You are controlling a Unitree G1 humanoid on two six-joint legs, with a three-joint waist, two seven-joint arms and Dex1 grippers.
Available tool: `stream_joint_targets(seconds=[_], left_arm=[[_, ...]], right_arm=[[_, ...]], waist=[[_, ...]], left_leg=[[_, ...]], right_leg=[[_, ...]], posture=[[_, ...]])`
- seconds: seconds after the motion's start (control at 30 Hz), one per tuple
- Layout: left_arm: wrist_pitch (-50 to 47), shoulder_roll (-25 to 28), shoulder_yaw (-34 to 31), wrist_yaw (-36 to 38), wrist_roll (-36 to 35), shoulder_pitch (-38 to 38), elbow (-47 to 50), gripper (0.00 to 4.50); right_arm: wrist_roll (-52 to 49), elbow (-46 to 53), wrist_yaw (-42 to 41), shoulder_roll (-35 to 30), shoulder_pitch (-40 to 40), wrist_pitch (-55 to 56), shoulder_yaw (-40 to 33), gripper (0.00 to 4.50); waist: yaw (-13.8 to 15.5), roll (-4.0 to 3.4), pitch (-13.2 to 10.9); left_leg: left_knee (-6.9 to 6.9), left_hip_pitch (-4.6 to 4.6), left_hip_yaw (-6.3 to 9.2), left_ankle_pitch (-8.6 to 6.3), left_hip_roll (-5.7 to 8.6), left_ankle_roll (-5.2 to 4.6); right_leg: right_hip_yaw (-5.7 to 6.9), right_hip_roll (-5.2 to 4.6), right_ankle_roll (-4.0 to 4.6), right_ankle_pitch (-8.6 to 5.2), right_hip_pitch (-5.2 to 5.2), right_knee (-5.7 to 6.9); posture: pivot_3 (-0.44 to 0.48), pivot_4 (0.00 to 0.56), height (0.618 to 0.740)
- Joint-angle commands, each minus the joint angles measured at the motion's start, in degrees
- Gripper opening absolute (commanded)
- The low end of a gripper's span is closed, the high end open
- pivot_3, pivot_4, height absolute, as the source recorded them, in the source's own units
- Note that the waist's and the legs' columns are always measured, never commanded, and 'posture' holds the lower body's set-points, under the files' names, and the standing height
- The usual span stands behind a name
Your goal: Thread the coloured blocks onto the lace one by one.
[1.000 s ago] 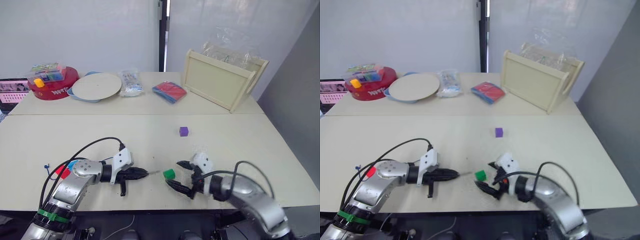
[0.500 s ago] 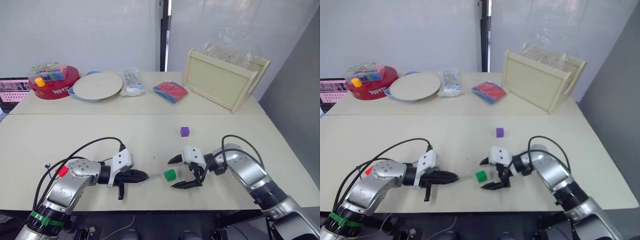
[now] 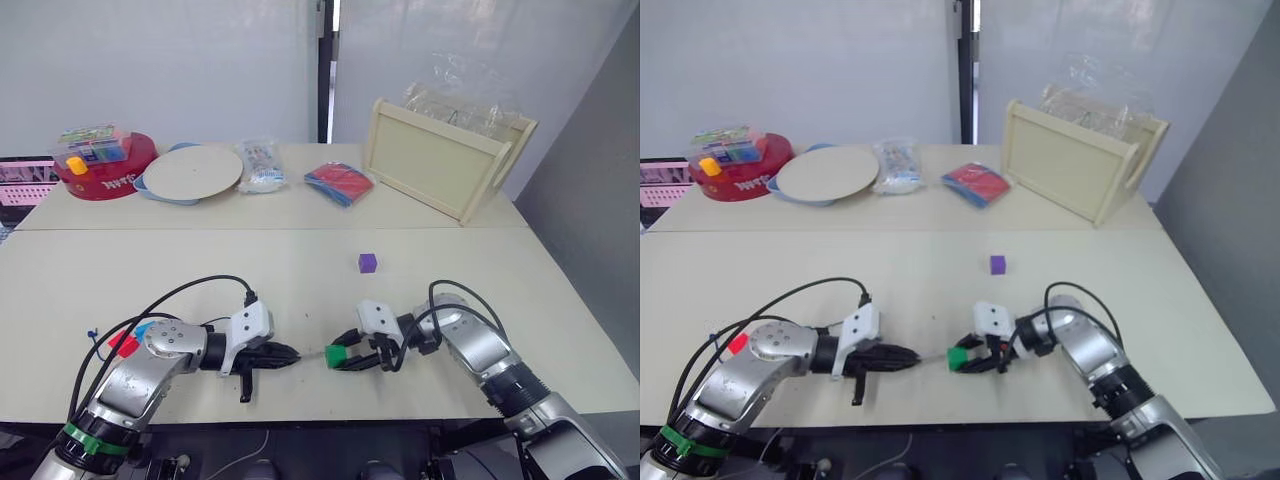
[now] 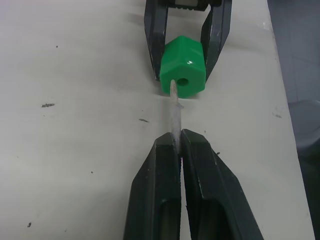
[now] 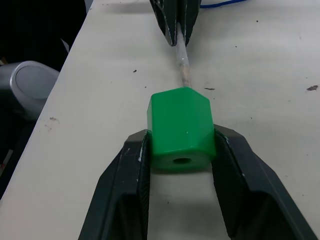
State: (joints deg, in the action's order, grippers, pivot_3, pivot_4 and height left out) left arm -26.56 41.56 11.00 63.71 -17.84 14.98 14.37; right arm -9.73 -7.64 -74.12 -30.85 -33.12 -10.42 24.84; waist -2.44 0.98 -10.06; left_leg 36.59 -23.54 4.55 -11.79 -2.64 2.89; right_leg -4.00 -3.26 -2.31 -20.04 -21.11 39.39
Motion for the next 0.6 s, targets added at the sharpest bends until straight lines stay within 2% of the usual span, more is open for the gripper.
stream_joint_targets(seconds=[0.03,0.6], left_arm=[[-0.68,0.54,0.52,-0.37,0.46,0.75,2.0,0.0],[-2.35,-0.22,3.58,0.97,0.78,4.37,1.25,0.0]], right_arm=[[0.4,3.42,1.68,0.04,1.0,-2.71,-1.0,1.22],[0.94,8.78,6.57,0.82,4.21,-8.49,-2.43,1.22]], waist=[[-0.01,0.0,0.0],[0.02,0.0,0.0]], left_leg=[[0.0,0.0,0.0,0.0,0.0,0.0],[0.01,0.02,0.0,0.0,0.01,0.0]], right_leg=[[0.0,0.0,0.0,0.0,0.0,0.0],[0.0,0.0,0.0,0.0,0.02,0.0]], posture=[[0.0,0.15,0.74],[0.0,0.15,0.74]])
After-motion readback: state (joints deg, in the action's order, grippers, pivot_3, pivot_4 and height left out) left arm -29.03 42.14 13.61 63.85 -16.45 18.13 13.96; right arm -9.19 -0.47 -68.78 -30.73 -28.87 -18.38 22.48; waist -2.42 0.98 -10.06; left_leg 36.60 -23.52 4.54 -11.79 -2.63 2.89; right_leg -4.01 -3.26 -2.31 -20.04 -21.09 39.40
